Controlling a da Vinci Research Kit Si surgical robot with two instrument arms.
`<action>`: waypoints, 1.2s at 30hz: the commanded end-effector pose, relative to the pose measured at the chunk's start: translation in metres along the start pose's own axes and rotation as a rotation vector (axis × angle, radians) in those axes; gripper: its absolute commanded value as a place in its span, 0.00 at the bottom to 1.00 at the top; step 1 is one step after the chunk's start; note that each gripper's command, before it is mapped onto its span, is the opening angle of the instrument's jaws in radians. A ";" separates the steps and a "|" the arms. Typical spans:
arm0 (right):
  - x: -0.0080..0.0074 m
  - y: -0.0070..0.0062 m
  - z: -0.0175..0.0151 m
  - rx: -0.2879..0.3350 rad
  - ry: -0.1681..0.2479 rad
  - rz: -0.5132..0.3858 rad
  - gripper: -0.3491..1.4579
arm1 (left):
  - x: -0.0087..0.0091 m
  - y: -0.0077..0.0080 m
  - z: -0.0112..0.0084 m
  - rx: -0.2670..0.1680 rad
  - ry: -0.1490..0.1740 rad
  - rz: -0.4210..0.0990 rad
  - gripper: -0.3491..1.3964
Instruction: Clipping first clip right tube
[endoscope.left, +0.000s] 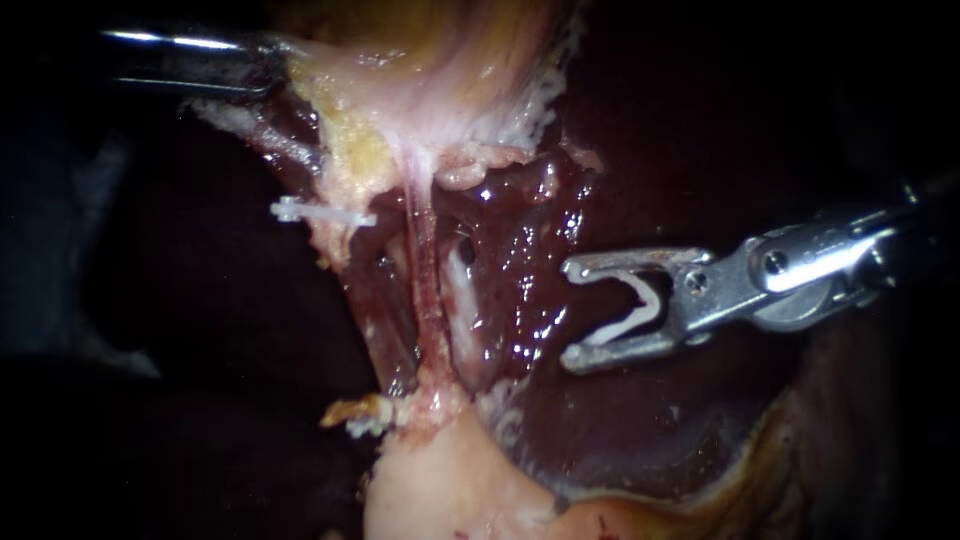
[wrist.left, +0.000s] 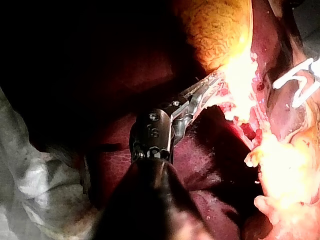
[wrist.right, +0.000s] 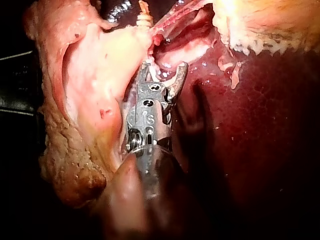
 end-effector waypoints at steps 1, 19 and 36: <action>0.0001 -0.0001 0.0004 0.005 0.011 0.027 0.47 | -0.0001 0.0000 0.0001 0.002 0.000 0.000 0.00; -0.0017 -0.0007 0.0094 0.067 0.117 0.277 0.47 | -0.0003 0.0001 0.0007 0.006 0.002 0.001 0.00; -0.0006 0.0001 0.0145 0.203 0.258 0.365 0.46 | -0.0003 0.0001 0.0008 0.007 0.002 0.001 0.00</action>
